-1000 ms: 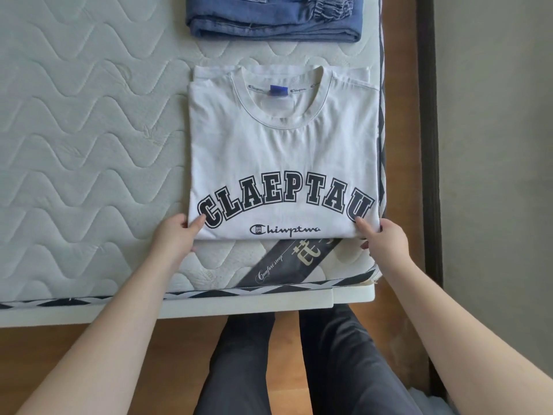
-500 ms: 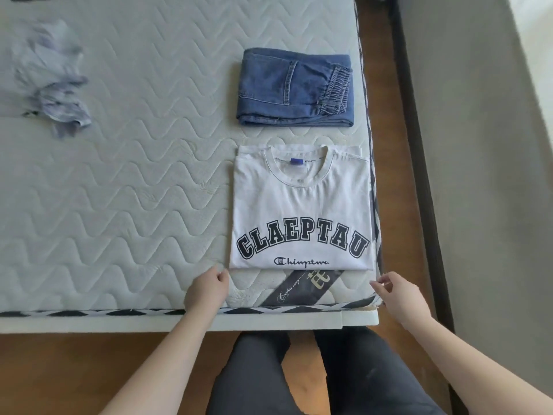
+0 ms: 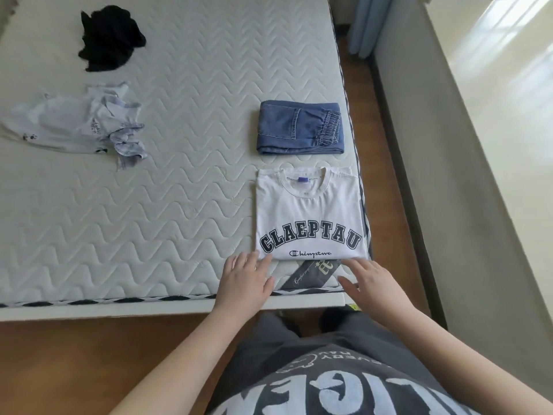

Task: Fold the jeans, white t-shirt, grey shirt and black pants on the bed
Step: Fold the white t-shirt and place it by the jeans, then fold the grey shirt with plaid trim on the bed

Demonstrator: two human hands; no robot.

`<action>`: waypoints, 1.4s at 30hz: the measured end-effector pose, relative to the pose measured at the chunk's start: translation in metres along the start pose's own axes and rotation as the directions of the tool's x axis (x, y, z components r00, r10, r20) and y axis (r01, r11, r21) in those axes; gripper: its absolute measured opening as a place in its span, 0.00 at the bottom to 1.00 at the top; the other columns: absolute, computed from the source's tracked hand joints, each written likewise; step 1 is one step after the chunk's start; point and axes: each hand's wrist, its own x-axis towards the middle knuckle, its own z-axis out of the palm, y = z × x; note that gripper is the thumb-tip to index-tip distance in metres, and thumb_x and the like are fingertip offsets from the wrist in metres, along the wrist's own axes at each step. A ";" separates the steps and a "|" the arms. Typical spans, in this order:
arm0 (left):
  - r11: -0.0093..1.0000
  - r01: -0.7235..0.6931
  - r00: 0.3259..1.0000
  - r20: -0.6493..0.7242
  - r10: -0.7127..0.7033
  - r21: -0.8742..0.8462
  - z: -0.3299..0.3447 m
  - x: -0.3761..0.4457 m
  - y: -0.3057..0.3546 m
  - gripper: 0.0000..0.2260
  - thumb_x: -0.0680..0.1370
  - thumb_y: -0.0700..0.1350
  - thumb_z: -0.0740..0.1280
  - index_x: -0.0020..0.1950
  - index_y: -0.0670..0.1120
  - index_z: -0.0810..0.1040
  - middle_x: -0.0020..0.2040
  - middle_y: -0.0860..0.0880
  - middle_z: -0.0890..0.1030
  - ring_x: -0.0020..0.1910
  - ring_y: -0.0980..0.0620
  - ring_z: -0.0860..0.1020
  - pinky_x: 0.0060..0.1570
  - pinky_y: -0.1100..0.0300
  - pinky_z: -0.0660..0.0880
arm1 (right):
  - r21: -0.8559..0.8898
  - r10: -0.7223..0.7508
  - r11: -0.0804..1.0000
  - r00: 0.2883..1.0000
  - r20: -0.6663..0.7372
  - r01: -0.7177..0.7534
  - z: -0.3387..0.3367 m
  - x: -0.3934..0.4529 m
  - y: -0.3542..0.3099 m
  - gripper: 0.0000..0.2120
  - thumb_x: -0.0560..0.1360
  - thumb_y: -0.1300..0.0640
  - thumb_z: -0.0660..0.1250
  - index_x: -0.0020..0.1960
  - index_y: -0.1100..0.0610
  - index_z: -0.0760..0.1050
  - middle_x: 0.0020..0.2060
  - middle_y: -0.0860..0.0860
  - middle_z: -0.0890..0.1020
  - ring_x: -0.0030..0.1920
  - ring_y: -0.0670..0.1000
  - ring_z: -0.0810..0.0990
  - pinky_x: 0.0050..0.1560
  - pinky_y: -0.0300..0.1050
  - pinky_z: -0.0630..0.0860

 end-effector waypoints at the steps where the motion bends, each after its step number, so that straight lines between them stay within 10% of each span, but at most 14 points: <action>1: 1.000 -0.027 0.999 0.022 0.027 0.004 -0.006 -0.002 0.000 0.22 0.79 0.56 0.61 0.71 0.49 0.74 0.67 0.45 0.76 0.67 0.42 0.73 0.67 0.44 0.68 | 0.004 -0.010 1.000 0.999 -0.035 0.010 -0.005 -0.004 -0.007 0.18 0.80 0.48 0.64 0.67 0.54 0.74 0.64 0.50 0.78 0.63 0.55 0.76 0.62 0.49 0.70; 4: 0.998 -0.060 0.996 0.074 0.058 0.012 -0.019 -0.009 0.001 0.25 0.81 0.59 0.58 0.76 0.51 0.66 0.76 0.44 0.67 0.75 0.39 0.62 0.73 0.43 0.58 | -0.028 -0.048 0.999 0.989 -0.143 0.045 -0.018 -0.013 -0.024 0.18 0.78 0.50 0.67 0.65 0.57 0.76 0.63 0.53 0.79 0.64 0.57 0.76 0.64 0.53 0.70; 13: 0.991 -0.098 0.991 -0.077 0.105 0.091 -0.053 -0.045 0.022 0.25 0.78 0.61 0.55 0.70 0.52 0.75 0.68 0.47 0.76 0.69 0.43 0.73 0.68 0.45 0.69 | -0.252 -0.260 0.951 0.900 -0.351 0.176 -0.048 -0.045 -0.037 0.19 0.72 0.53 0.74 0.61 0.58 0.80 0.58 0.56 0.82 0.59 0.59 0.80 0.61 0.56 0.76; 28: 0.950 0.311 0.942 -0.124 -0.311 -0.019 -0.119 -0.169 0.064 0.28 0.79 0.63 0.49 0.74 0.52 0.70 0.71 0.50 0.73 0.72 0.48 0.68 0.72 0.47 0.63 | -0.281 -0.542 0.838 0.768 -0.341 0.467 -0.057 -0.080 -0.066 0.20 0.70 0.52 0.76 0.59 0.59 0.80 0.57 0.57 0.82 0.58 0.60 0.80 0.60 0.56 0.76; 42: 0.766 0.627 0.747 -0.173 -0.642 -0.138 -0.087 -0.371 -0.034 0.27 0.80 0.62 0.52 0.76 0.51 0.67 0.69 0.48 0.75 0.71 0.47 0.71 0.69 0.45 0.67 | -0.379 -0.836 0.548 0.501 -0.223 0.746 0.000 -0.123 -0.279 0.20 0.69 0.52 0.76 0.58 0.59 0.81 0.56 0.56 0.82 0.56 0.59 0.81 0.58 0.55 0.77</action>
